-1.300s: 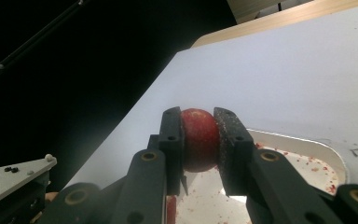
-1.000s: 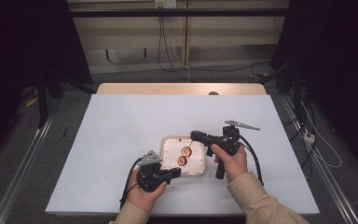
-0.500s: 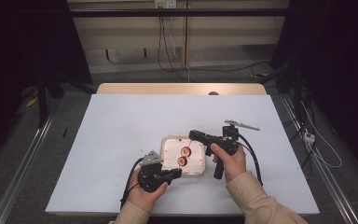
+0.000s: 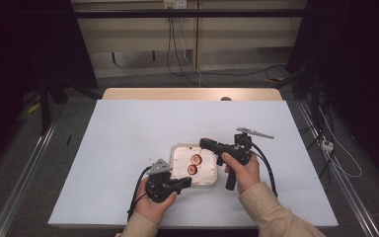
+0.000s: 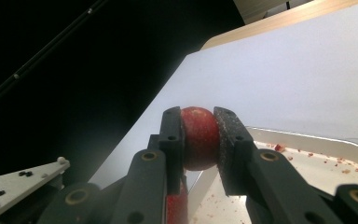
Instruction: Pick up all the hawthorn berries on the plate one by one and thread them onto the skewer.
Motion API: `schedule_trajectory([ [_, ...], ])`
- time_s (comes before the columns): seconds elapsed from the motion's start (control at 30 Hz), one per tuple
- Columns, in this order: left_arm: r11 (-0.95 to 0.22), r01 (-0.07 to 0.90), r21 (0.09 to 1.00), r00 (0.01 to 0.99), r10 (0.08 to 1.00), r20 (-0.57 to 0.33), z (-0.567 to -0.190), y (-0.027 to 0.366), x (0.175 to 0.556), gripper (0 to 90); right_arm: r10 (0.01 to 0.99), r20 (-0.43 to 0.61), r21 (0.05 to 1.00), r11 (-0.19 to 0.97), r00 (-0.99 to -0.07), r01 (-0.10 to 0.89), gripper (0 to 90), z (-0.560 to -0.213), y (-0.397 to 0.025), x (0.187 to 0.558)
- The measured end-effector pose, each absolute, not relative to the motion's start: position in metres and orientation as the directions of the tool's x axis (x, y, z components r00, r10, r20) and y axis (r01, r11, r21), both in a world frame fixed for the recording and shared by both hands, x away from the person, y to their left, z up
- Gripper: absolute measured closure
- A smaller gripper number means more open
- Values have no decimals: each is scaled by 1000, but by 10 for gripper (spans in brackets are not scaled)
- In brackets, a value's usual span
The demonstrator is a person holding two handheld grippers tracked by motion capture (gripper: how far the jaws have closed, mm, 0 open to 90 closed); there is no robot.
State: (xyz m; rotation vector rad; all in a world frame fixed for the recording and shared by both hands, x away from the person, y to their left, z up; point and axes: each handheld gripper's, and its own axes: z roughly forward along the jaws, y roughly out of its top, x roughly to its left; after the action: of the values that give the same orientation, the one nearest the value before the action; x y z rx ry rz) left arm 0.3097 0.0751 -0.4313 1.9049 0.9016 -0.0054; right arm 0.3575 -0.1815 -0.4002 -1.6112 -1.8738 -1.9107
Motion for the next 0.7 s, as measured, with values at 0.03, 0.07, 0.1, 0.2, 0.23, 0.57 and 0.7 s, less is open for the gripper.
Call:
schedule_trajectory([
  [0.03, -239, 586, 774, 725, 581, -369, -431, 75, 310, 896, 610, 640, 725, -278, -468, 630, 745, -400, -182, 358],
  [0.07, -240, 587, 773, 723, 584, -368, -431, 75, 309, 896, 610, 638, 727, -274, -471, 630, 745, -400, -182, 358],
  [0.1, -240, 587, 774, 722, 587, -366, -431, 74, 309, 896, 611, 635, 728, -270, -472, 630, 745, -400, -181, 357],
  [0.2, -239, 581, 778, 723, 592, -358, -431, 74, 309, 897, 611, 630, 728, -251, -478, 638, 746, -401, -179, 356],
  [0.23, -243, 583, 775, 723, 591, -358, -431, 73, 309, 897, 612, 628, 729, -247, -481, 638, 746, -402, -178, 355],
  [0.57, -217, 587, 780, 715, 590, -374, -430, 76, 311, 897, 600, 627, 731, -232, -496, 642, 746, -403, -171, 353],
  [0.7, -218, 588, 779, 715, 590, -375, -430, 77, 311, 896, 593, 640, 721, -242, -489, 650, 745, -404, -171, 355],
])
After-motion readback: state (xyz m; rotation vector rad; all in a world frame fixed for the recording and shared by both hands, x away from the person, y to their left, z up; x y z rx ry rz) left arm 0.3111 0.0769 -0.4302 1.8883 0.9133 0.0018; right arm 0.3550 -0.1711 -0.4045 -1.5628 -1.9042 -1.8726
